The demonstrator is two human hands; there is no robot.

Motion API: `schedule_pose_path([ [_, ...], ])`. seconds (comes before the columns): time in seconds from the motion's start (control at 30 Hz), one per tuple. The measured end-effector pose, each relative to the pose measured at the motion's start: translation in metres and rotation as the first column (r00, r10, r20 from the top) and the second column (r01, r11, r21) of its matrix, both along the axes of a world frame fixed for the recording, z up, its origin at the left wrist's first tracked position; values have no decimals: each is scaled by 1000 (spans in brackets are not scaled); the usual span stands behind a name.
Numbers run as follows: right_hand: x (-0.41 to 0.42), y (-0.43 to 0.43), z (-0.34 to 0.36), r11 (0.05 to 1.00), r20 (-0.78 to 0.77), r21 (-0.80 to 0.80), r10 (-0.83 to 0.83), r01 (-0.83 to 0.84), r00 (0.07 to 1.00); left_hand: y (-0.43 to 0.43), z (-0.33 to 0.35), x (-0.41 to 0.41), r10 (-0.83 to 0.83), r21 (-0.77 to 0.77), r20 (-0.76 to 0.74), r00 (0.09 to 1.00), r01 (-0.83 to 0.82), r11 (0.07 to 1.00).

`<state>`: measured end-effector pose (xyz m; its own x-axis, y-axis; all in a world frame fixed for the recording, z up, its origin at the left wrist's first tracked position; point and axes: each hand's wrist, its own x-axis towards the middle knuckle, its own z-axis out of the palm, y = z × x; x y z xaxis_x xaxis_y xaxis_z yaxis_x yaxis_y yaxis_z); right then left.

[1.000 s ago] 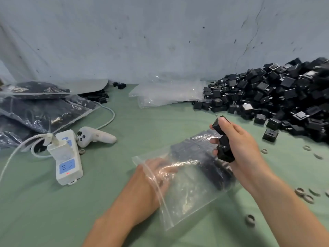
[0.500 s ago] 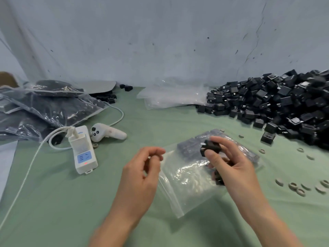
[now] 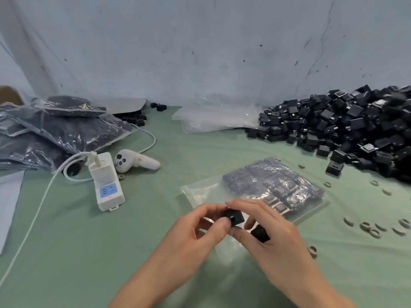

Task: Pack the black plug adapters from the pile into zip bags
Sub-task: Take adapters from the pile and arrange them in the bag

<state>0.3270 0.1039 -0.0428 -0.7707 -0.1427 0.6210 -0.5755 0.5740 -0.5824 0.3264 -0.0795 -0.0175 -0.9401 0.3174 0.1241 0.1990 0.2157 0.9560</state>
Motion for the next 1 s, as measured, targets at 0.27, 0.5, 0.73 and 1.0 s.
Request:
schedule_pose_path([
  [0.27, -45, 33, 21, 430, 439, -845, 220, 318, 871, -46, -24, -15, 435, -384, -259, 862, -505, 773],
  [0.5, -63, 57, 23, -228, 241, -880, 544, 418, 804, -17, -36, -22, 274, -443, -372, 887, -429, 787],
  [0.73, -66, 60, 28, -214, 215, -897, 554, 387, 804, 1, -39, -34, 103, -553, -422, 901, -346, 758],
  [1.0, -79, 71, 32, -239, 225, -883, 541, 404, 811, -4, -41, -38, -73, -612, -404, 912, -211, 762],
])
